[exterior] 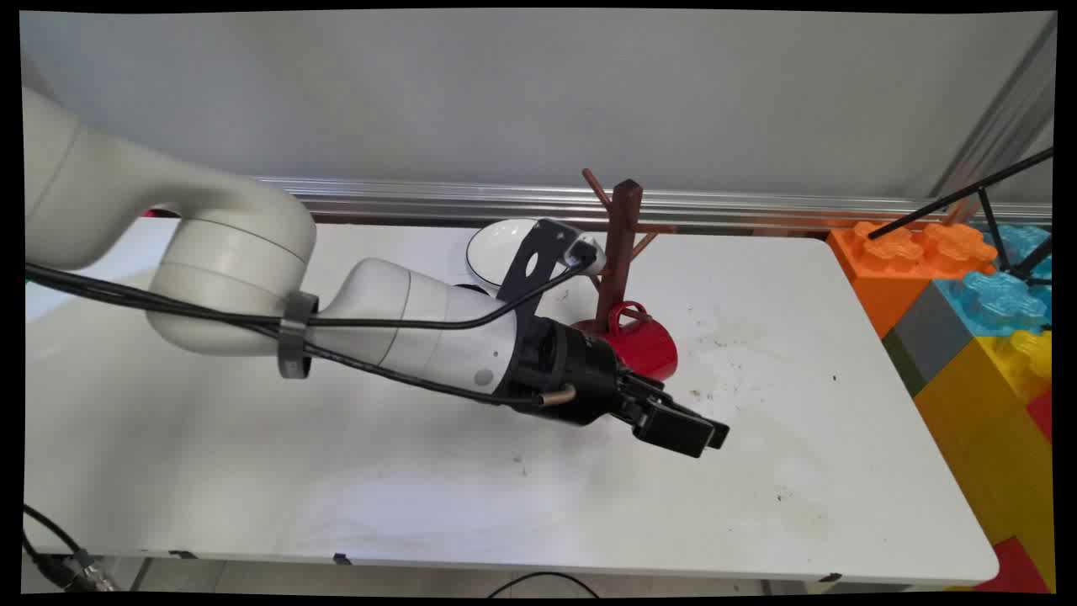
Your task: Pick up the red mug from the rack
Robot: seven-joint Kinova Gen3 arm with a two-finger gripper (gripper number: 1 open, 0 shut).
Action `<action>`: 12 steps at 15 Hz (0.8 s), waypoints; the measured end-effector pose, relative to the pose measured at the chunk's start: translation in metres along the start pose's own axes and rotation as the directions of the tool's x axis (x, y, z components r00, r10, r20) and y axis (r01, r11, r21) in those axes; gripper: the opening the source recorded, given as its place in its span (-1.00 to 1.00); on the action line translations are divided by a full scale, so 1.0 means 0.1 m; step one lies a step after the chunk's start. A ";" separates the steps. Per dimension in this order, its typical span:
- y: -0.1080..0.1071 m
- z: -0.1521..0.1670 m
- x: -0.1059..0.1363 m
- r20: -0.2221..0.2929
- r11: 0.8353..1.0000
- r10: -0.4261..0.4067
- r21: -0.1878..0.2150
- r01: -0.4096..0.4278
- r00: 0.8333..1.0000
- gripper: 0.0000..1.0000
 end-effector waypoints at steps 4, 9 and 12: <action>-0.20 0.03 -0.02 -0.004 0.998 -0.011 0.064 0.012 1.000 1.00; -0.34 0.02 -0.07 -0.002 0.994 -0.025 0.104 0.025 1.000 1.00; -0.40 0.00 -0.12 0.008 0.992 -0.035 0.124 0.034 0.999 1.00</action>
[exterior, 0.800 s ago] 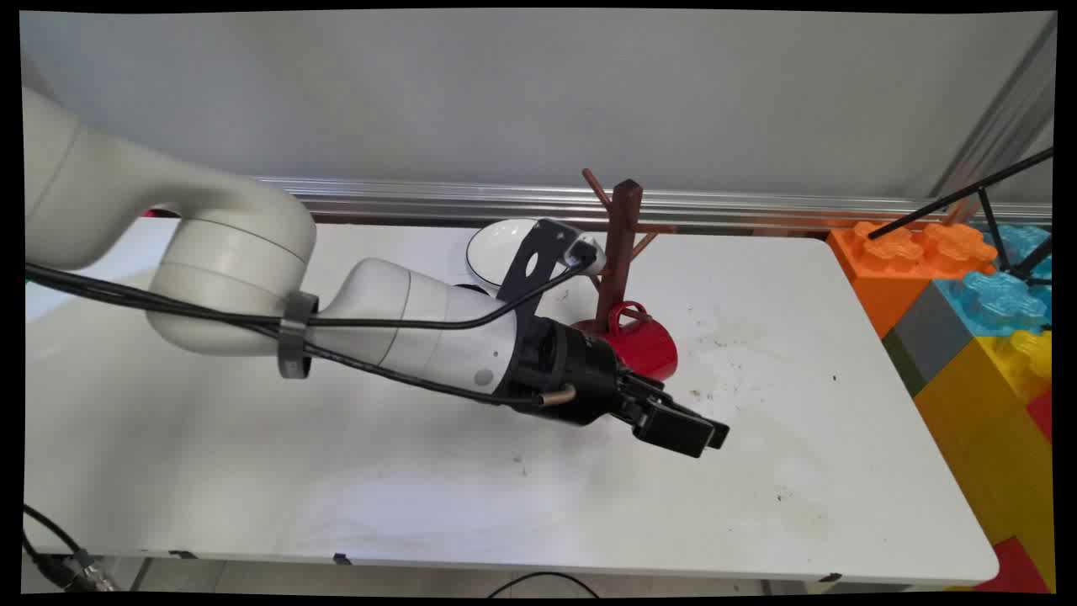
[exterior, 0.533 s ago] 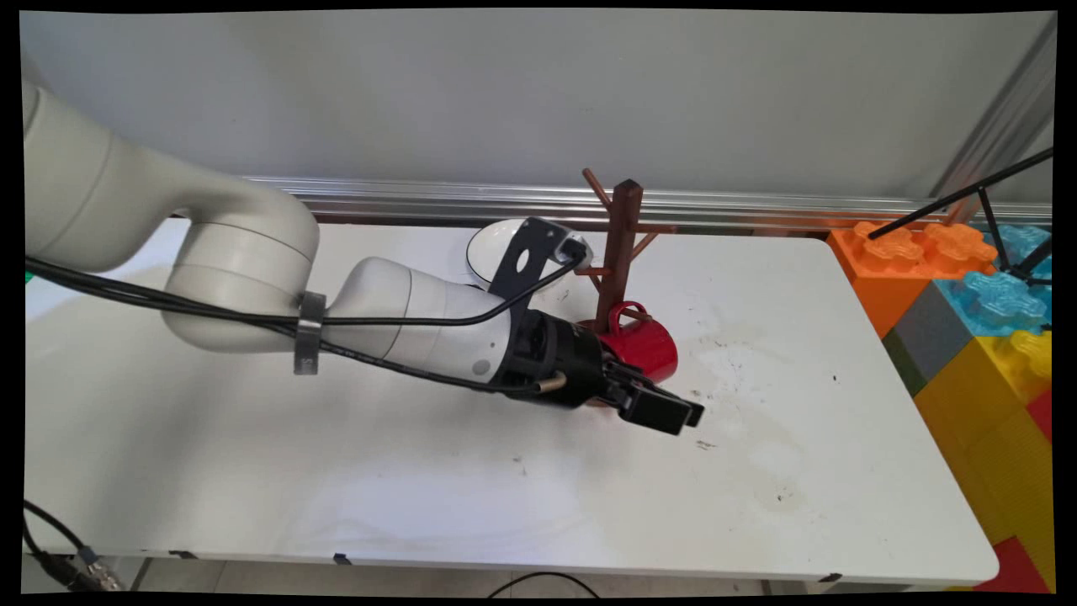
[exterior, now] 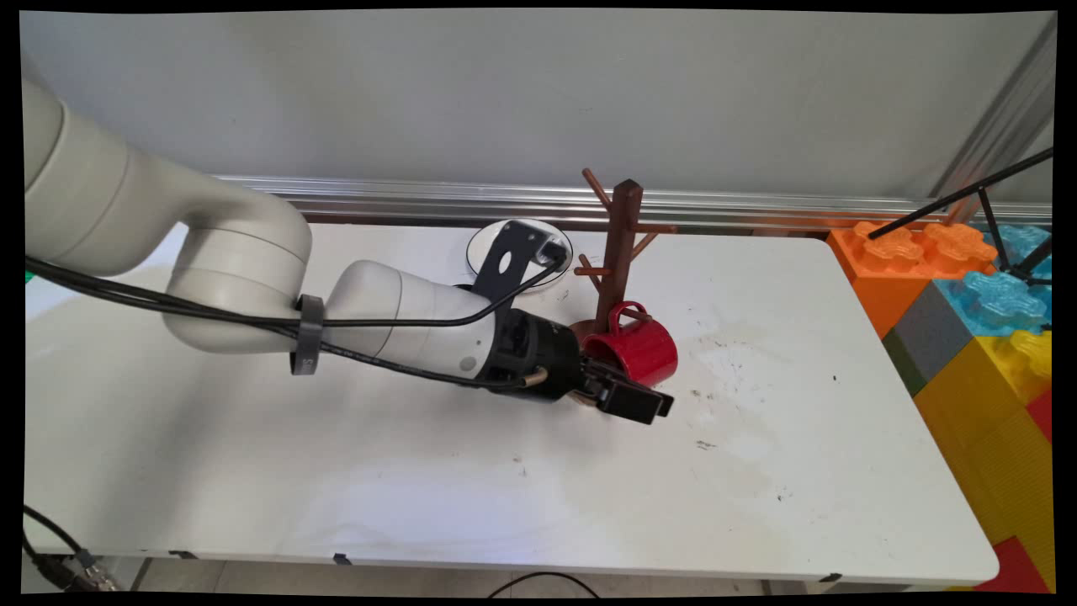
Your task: Pick up the red mug from the rack
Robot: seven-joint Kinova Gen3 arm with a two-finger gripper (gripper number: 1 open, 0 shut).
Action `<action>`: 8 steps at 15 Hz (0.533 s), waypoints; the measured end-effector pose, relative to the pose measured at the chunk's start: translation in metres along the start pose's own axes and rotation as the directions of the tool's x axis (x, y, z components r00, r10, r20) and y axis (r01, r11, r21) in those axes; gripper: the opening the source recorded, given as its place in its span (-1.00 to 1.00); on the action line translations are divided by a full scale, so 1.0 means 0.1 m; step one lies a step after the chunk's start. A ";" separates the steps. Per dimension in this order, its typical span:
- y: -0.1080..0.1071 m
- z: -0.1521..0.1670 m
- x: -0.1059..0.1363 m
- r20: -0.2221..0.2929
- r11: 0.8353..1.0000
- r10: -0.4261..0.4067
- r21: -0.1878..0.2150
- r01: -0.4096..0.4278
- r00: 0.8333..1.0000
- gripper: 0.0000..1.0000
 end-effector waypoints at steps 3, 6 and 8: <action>-0.08 0.01 -0.05 0.012 1.000 -0.007 0.024 0.007 1.000 1.00; -0.14 0.06 -0.06 0.016 0.999 -0.004 0.035 0.004 1.000 1.00; -0.18 0.12 -0.06 0.014 0.999 0.003 0.039 -0.003 1.000 1.00</action>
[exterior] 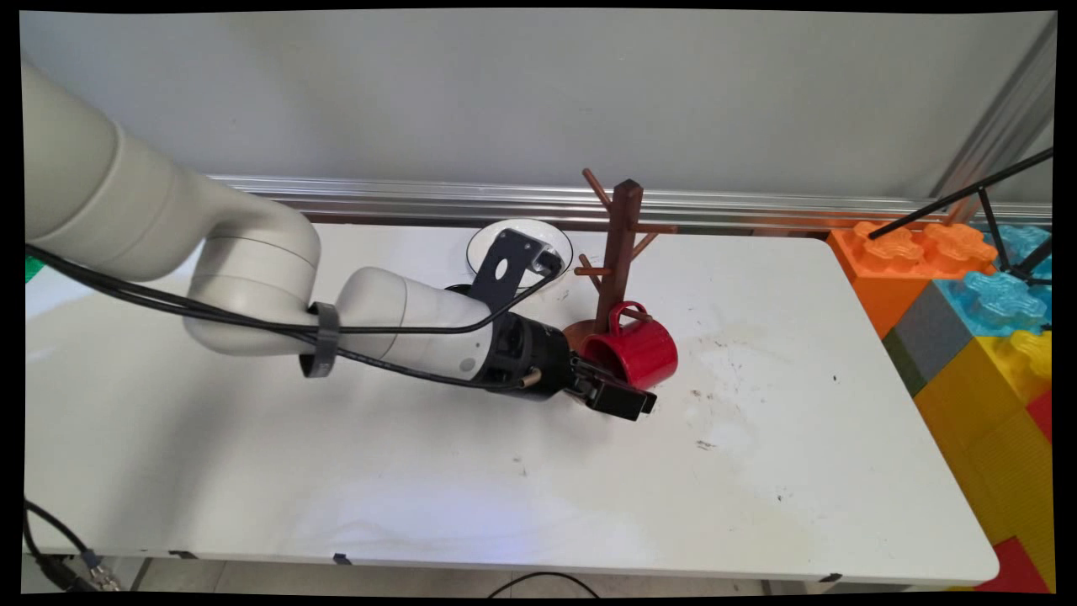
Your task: Pick up the red mug from the rack
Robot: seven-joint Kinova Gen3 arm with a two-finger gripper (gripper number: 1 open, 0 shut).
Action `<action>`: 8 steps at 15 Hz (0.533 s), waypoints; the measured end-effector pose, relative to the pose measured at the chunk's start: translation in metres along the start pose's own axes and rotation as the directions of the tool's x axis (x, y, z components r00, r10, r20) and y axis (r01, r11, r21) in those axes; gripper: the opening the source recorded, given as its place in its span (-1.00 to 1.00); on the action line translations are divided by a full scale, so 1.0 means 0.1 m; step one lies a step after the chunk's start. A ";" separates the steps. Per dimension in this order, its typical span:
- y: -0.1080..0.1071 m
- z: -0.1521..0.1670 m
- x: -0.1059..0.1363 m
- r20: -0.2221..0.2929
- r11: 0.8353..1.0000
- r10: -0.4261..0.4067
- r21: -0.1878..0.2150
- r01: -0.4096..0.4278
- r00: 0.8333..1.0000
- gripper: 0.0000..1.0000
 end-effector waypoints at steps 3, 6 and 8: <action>-0.04 0.10 0.02 -0.004 1.000 0.005 0.007 -0.005 1.000 1.00; -0.08 0.21 0.04 -0.006 1.000 0.005 0.016 -0.005 1.000 1.00; -0.09 0.26 0.05 -0.008 1.000 0.006 0.019 -0.005 1.000 1.00</action>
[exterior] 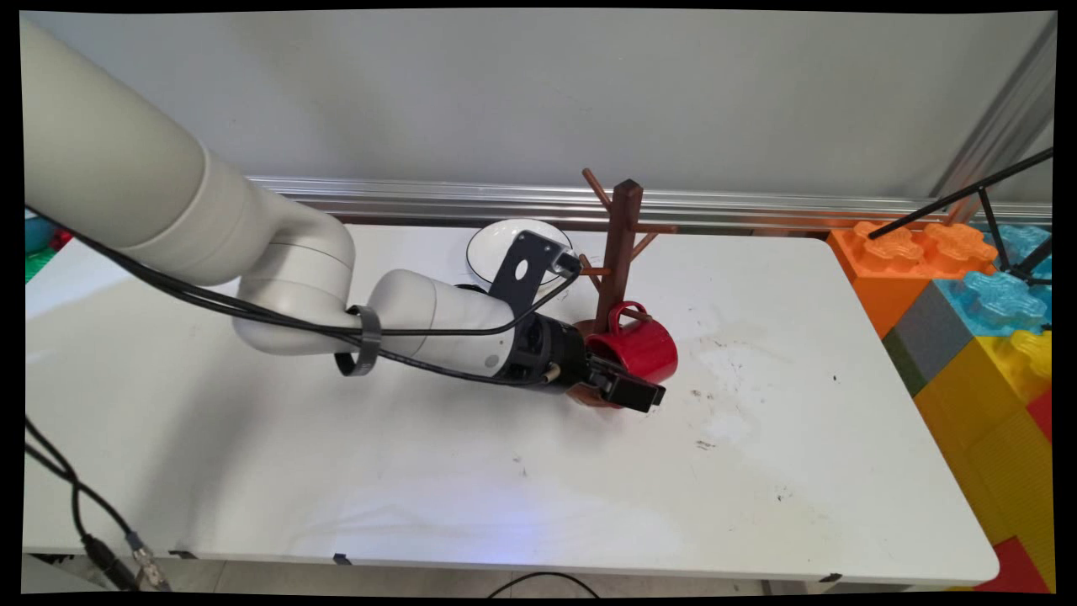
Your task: Pick up the red mug from the rack, then place the picked object on the table
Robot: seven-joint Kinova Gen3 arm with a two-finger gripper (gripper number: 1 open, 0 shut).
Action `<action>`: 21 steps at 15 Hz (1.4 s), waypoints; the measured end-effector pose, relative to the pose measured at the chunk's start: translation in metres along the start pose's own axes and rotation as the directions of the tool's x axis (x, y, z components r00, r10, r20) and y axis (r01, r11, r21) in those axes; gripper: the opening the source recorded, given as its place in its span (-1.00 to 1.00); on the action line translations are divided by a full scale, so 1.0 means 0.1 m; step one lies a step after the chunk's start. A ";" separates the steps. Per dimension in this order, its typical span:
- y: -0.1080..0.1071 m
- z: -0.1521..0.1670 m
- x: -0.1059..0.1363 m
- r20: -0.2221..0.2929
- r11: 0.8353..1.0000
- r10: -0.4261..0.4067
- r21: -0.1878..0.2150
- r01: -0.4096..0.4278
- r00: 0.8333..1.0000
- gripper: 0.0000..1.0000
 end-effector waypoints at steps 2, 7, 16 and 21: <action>-0.01 0.06 0.01 -0.002 1.000 0.000 0.002 0.000 1.000 1.00; -0.01 0.18 0.03 0.004 1.000 -0.008 0.007 0.008 1.000 1.00; -0.03 0.33 0.06 0.010 1.000 -0.021 0.012 0.021 1.000 -1.00; -0.08 0.34 0.07 -0.001 1.000 -0.013 0.020 0.014 1.000 -1.00</action>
